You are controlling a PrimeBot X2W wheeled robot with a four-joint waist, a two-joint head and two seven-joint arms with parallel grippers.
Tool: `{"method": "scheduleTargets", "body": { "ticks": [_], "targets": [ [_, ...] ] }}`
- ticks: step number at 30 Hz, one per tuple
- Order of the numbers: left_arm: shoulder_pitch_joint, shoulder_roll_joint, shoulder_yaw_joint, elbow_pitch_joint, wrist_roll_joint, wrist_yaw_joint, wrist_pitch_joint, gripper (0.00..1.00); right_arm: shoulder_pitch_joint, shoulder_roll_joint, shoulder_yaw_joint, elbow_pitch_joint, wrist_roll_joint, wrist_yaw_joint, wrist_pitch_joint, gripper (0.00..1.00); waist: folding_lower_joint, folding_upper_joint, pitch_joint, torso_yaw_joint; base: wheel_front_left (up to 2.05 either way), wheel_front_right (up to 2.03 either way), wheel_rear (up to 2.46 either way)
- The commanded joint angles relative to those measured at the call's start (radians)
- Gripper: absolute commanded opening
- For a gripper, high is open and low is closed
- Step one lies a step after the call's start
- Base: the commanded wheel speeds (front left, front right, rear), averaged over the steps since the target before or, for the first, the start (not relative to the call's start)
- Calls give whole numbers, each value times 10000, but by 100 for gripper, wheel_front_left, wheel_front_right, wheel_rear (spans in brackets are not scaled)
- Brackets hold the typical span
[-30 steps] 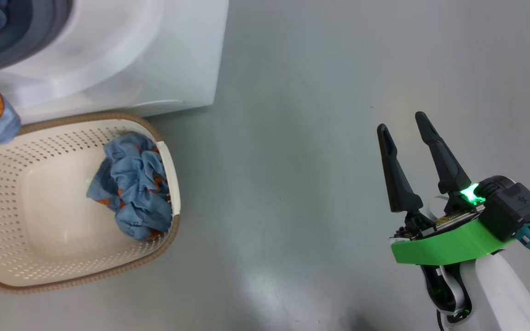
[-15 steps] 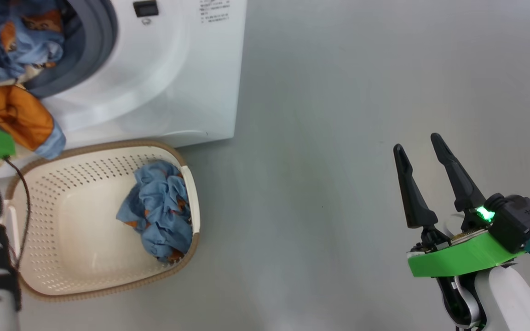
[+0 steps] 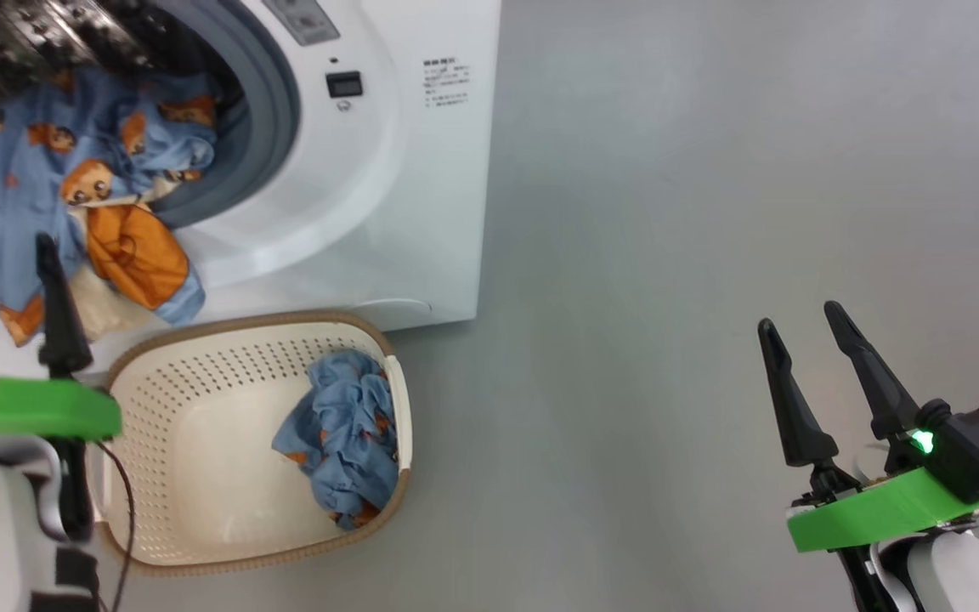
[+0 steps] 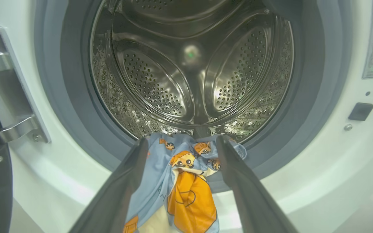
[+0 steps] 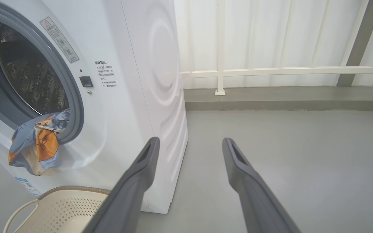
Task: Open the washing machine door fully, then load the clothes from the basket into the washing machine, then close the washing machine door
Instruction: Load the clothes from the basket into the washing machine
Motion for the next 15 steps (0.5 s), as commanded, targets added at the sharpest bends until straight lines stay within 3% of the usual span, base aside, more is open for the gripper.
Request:
{"method": "scheduleTargets", "body": {
  "ticks": [1,15],
  "targets": [
    [284,264,156,-404,76,9,-62,100,180,-185,96,-172,194,71,-80,100,1,0,-422,268,0,0,0],
    [3019,-192,-321,-1812,-18,5,-62,100,1306,-561,-27,-1,389,71,-80,100,1,0,-1822,761,0,0,0]
  ]
}}
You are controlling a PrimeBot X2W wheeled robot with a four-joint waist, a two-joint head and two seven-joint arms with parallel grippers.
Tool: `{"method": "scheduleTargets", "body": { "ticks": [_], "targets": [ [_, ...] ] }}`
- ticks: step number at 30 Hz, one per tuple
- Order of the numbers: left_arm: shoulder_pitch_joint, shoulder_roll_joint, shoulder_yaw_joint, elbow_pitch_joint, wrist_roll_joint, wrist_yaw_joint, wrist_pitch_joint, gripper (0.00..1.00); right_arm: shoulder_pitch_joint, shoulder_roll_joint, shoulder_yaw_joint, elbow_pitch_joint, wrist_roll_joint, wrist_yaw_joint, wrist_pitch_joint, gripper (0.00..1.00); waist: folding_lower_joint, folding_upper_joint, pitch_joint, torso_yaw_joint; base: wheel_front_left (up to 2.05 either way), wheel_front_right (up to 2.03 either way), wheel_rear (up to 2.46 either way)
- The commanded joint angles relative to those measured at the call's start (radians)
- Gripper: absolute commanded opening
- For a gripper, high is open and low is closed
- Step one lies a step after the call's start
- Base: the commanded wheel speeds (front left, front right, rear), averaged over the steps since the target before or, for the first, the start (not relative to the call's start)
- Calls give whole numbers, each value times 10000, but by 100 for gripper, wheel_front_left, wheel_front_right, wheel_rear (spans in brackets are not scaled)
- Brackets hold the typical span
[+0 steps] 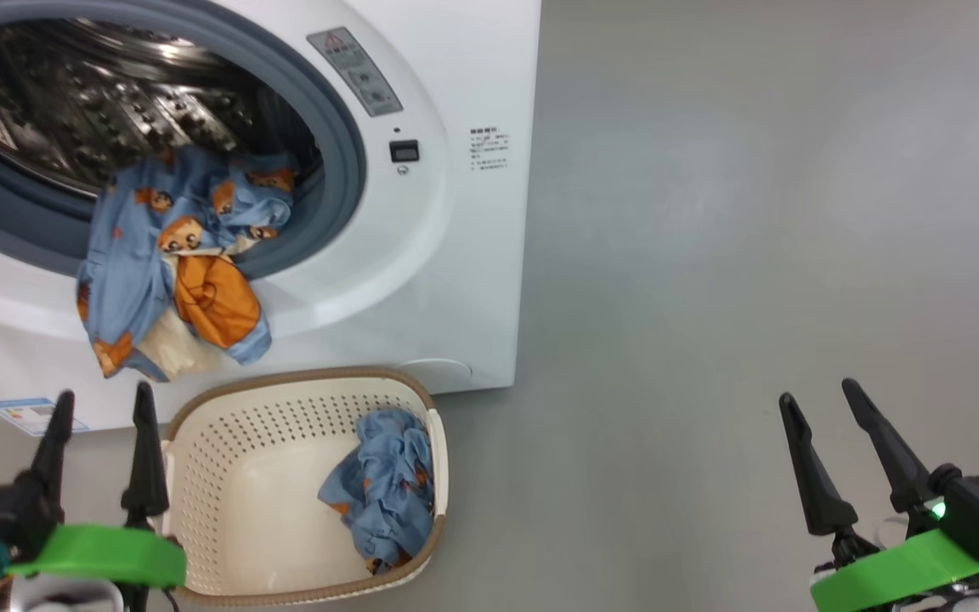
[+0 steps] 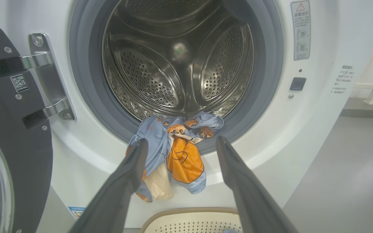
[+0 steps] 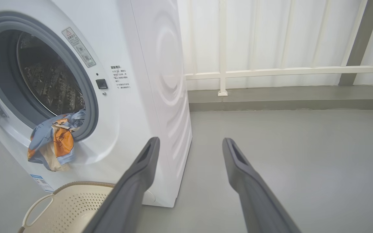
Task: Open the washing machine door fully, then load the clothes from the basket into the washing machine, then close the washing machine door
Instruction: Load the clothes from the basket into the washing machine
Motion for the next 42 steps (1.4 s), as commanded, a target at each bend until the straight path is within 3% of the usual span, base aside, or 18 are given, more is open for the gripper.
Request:
{"method": "scheduleTargets", "body": {
  "ticks": [1,22,42],
  "targets": [
    [159,226,251,-395,-7,7,-64,100,112,-245,148,-192,44,71,-80,100,1,0,-380,201,0,0,0],
    [2387,-225,671,-1964,303,6,-64,100,924,-362,-7,-223,115,71,-80,100,1,0,-1021,414,0,0,0],
    [2244,-298,764,-2149,256,6,-65,100,705,-336,3,-282,80,71,-80,100,1,0,-712,410,0,0,0]
  ]
}}
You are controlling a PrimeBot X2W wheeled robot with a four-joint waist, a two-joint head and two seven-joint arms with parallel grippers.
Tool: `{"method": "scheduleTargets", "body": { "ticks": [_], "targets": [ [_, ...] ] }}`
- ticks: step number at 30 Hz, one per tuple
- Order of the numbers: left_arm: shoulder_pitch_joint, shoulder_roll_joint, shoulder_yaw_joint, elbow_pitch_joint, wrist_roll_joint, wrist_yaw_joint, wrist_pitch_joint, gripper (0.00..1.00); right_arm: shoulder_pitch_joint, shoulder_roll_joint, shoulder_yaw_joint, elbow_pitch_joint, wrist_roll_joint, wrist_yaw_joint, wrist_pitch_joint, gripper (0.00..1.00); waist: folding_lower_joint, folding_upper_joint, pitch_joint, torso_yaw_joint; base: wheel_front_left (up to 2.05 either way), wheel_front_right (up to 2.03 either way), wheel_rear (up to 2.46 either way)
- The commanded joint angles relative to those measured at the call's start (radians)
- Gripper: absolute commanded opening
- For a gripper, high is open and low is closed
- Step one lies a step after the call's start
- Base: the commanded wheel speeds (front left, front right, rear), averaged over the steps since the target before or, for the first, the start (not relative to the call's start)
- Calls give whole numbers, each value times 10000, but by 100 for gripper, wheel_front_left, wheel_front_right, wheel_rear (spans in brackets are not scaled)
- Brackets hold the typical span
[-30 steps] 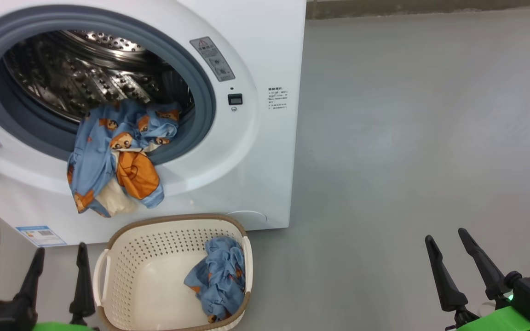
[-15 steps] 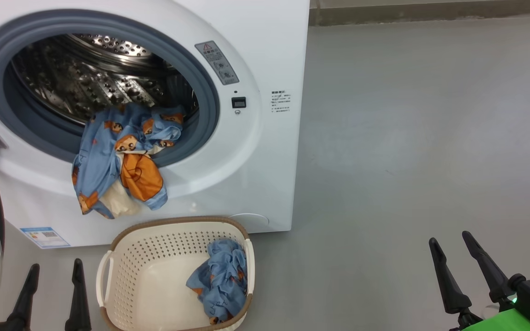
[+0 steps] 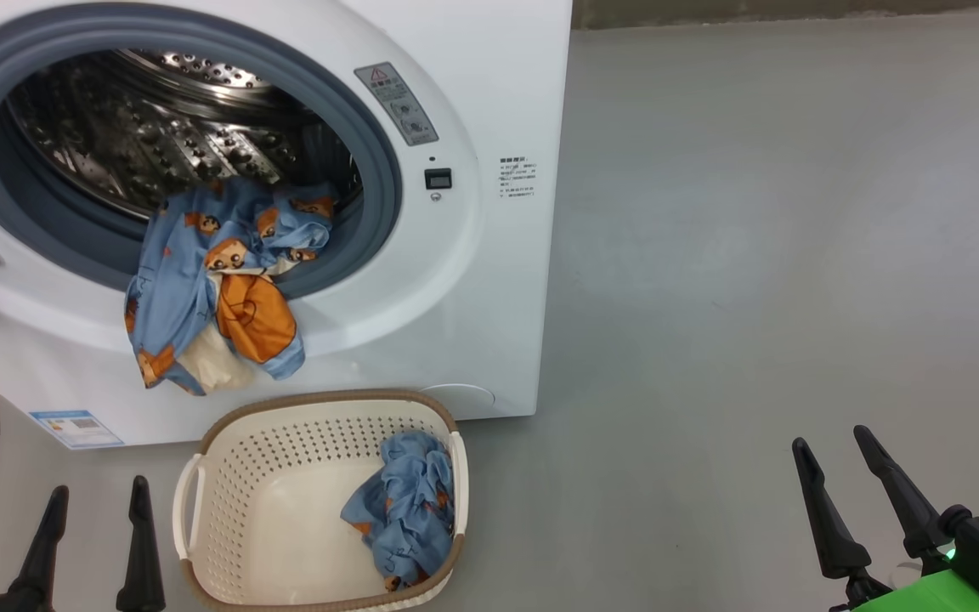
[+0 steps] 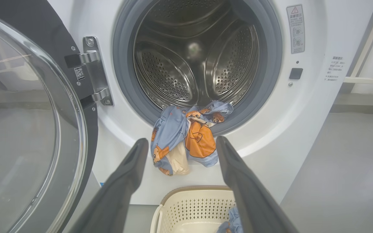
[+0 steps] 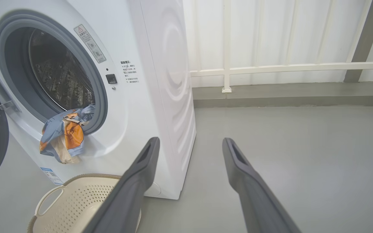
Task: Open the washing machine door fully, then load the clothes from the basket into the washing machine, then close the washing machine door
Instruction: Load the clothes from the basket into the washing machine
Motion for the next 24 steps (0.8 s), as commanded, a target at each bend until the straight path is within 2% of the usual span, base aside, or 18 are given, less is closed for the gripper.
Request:
{"method": "scheduleTargets", "body": {
  "ticks": [1,19,24],
  "targets": [
    [-292,93,349,-297,-5,6,-65,100,-238,-226,170,-270,-2,71,-80,100,0,0,49,-10,0,0,0],
    [-1308,267,387,287,-269,6,-65,100,-752,57,157,-447,-118,71,-80,100,0,0,1197,-142,0,0,0],
    [-1966,461,357,700,-387,6,-65,100,-1084,164,234,-517,-182,71,-80,100,0,0,1837,-227,0,0,0]
  ]
}}
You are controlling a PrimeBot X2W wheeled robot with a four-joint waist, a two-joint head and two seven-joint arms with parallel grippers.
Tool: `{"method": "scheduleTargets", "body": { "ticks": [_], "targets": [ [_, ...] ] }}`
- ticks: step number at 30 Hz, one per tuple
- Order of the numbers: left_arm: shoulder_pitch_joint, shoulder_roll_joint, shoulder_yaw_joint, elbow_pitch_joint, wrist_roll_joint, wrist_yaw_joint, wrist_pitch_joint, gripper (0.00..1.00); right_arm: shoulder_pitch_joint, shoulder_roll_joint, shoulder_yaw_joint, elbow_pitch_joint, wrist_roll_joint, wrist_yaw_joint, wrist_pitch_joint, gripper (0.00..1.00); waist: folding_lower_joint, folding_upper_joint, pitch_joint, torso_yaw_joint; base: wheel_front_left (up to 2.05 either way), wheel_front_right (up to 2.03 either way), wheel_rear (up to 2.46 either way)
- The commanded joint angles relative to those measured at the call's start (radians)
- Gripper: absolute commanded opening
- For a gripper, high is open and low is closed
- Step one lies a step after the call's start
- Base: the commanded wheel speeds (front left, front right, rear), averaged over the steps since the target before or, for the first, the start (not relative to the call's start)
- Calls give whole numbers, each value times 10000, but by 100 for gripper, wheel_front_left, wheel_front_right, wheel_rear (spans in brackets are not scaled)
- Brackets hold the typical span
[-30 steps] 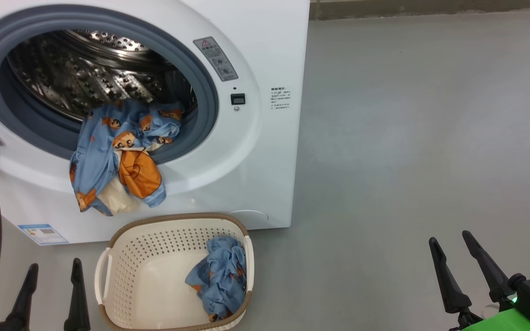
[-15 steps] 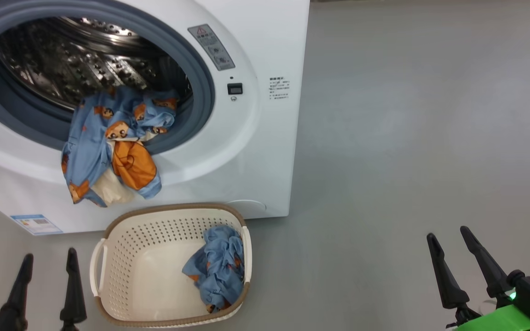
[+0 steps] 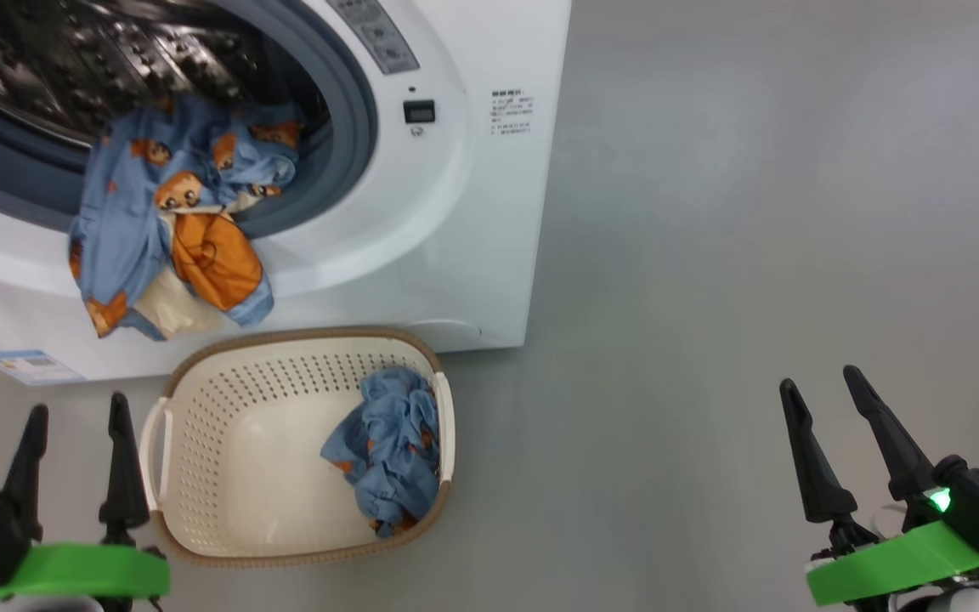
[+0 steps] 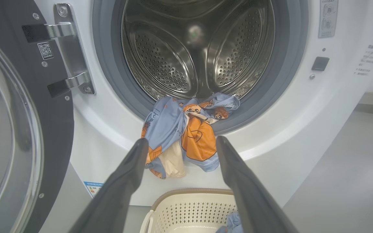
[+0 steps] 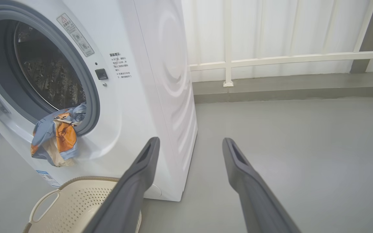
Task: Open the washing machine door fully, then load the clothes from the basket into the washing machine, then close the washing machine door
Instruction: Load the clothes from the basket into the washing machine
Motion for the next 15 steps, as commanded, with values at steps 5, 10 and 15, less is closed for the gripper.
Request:
{"method": "scheduleTargets", "body": {
  "ticks": [5,10,15],
  "targets": [
    [-1149,601,165,518,-275,6,-65,100,-561,32,336,-270,-207,71,-80,100,-1,-1,1009,-190,0,0,0],
    [-2283,1068,-114,1579,-610,6,-65,100,-947,150,464,-299,-260,71,-80,100,-1,-1,1662,-362,0,0,0],
    [-3462,1702,-392,2618,-857,6,-65,100,-1323,277,630,-304,-307,71,-80,100,-1,-1,2243,-588,0,0,0]
  ]
}}
